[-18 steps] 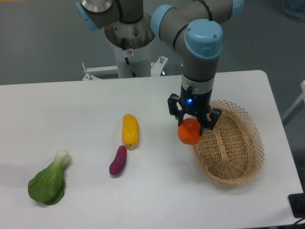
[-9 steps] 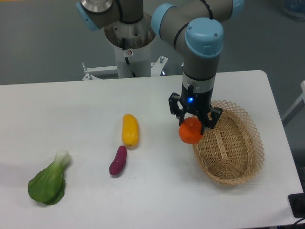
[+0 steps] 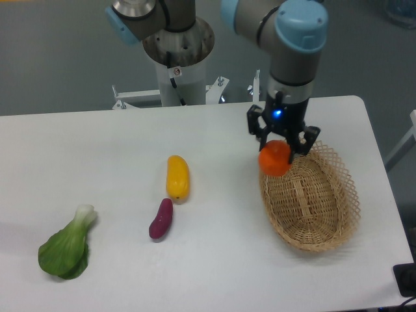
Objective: Place the orange in the basket
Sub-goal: 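Carry the orange over the basket center and lower it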
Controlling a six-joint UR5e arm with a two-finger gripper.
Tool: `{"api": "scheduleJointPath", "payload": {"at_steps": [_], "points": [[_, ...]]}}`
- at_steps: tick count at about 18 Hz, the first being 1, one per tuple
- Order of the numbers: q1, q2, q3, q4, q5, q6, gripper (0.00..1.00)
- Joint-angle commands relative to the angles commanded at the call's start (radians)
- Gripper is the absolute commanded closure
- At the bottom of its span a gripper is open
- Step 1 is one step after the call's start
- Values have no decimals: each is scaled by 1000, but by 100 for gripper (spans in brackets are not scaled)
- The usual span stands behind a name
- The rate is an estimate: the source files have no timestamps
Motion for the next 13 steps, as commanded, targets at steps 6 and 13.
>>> {"api": "scheduleJointPath", "payload": {"at_steps": [6, 13], "points": [[46, -80, -2, 89, 5, 77, 48], [46, -170, -61, 273, 6, 14, 48]]}}
